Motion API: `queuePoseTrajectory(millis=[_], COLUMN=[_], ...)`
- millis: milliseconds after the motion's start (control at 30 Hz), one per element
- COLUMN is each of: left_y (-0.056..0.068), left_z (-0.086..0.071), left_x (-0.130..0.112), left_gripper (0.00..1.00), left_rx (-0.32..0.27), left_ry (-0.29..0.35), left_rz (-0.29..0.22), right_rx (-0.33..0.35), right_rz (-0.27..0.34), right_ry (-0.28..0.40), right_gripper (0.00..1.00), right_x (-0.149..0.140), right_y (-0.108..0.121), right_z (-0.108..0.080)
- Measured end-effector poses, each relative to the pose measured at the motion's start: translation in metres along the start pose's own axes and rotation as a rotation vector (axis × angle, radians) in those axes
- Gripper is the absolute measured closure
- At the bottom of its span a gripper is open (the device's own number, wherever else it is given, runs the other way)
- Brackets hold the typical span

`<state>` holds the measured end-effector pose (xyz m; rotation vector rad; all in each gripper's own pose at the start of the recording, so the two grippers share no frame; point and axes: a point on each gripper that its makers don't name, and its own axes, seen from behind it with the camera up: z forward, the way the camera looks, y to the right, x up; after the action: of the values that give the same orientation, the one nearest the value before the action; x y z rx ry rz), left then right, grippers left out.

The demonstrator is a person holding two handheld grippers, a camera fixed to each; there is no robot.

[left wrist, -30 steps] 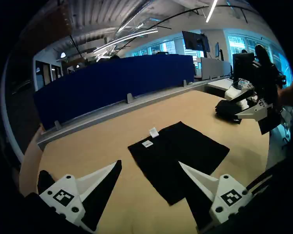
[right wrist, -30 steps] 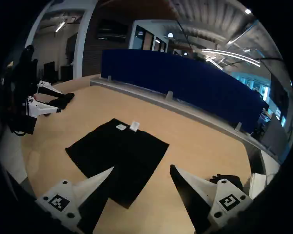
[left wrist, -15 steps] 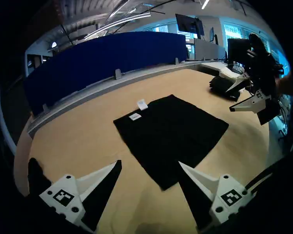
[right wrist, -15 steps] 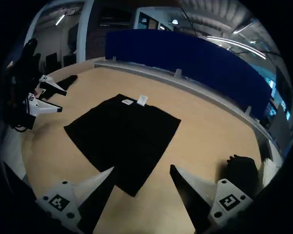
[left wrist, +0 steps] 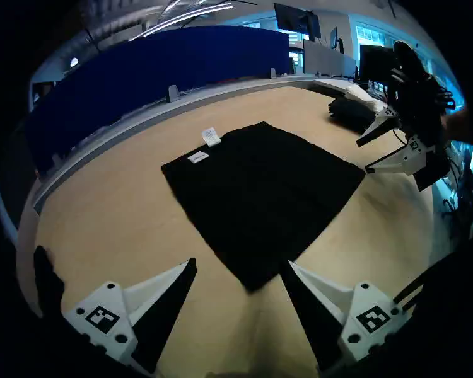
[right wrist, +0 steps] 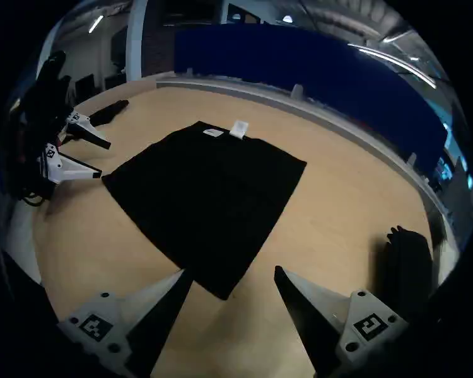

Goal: Fold towel

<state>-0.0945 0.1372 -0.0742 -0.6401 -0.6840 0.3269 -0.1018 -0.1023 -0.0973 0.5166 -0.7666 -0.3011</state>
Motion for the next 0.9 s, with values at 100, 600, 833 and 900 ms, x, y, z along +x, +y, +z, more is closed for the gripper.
queuePoseTrajectory(millis=[100, 600, 833, 900], left_y=[0.003, 0.003, 0.01, 0.011], left_z=[0.003, 0.013, 0.014, 0.014], left_x=[-0.005, -0.029, -0.031, -0.031], left_gripper=[0.02, 0.04, 0.09, 0.1], left_rx=[-0.01, -0.019, -0.045, -0.048], left_ry=[-0.02, -0.135, -0.144, -0.145], left_rz=[-0.001, -0.002, -0.022, -0.028], right_rx=[0.004, 0.021, 0.025, 0.029], right_rz=[0.001, 0.026, 0.018, 0.016], right_ry=[-0.012, -0.041, -0.05, -0.055], right_gripper=[0.0, 0.03, 0.04, 0.06], right_x=[-0.005, -0.015, -0.018, -0.019], right_y=[-0.001, -0.004, -0.006, -0.007], right_z=[0.002, 0.006, 0.007, 0.007])
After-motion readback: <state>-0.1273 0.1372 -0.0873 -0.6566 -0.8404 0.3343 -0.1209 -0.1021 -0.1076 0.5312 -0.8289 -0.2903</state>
